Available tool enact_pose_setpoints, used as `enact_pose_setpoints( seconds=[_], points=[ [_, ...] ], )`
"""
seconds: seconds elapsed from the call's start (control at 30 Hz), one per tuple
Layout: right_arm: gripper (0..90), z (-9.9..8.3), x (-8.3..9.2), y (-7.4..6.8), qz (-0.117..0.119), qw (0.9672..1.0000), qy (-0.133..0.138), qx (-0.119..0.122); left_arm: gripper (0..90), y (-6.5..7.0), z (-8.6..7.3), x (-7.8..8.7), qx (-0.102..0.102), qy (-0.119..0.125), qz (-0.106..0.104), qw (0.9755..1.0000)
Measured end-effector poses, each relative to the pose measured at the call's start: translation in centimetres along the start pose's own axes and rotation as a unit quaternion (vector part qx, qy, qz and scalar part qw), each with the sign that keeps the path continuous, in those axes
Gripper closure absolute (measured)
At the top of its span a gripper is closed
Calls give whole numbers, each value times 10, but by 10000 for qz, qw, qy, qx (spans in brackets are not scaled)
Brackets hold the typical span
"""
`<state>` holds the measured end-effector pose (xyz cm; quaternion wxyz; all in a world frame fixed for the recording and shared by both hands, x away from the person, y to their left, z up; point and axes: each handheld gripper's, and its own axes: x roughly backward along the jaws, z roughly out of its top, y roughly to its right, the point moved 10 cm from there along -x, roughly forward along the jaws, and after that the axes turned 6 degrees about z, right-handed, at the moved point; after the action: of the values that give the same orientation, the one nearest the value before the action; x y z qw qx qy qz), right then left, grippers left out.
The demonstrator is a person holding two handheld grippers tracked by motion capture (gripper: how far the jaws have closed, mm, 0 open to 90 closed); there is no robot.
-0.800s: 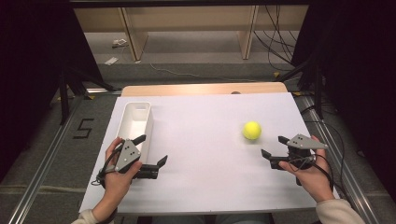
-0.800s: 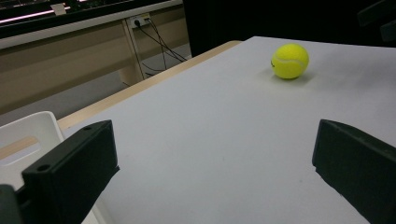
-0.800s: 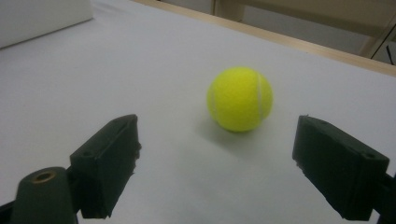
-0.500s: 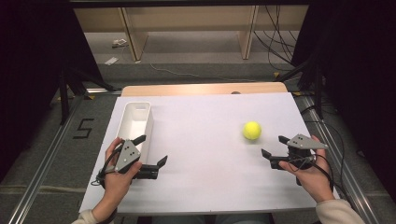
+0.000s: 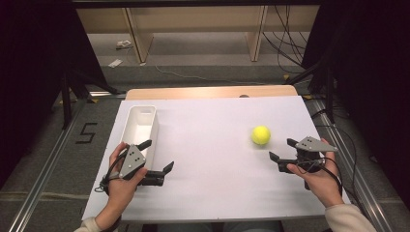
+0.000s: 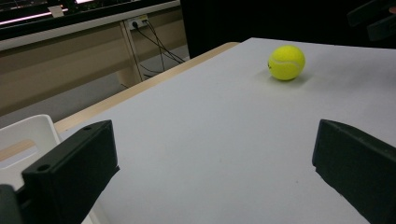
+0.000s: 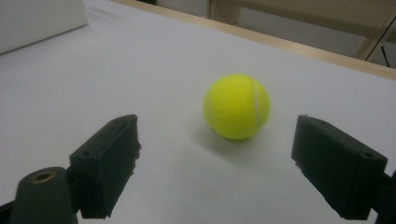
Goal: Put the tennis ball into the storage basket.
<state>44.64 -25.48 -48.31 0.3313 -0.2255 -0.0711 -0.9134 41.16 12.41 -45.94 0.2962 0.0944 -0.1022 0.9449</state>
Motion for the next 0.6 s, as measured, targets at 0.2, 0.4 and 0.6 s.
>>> enact_pose_setpoints(
  seconds=[0.2,0.4,0.6],
  points=[
    [159,5,-7,1,-17,10000,35,-43,0,0,0,0,-23,7,2,10000],
    [155,15,-18,7,-140,9999,84,-28,0,0,1,0,-23,20,5,10000],
    [155,19,-36,16,-259,9997,-6,-50,0,0,1,0,-23,24,5,10000]
  ],
)
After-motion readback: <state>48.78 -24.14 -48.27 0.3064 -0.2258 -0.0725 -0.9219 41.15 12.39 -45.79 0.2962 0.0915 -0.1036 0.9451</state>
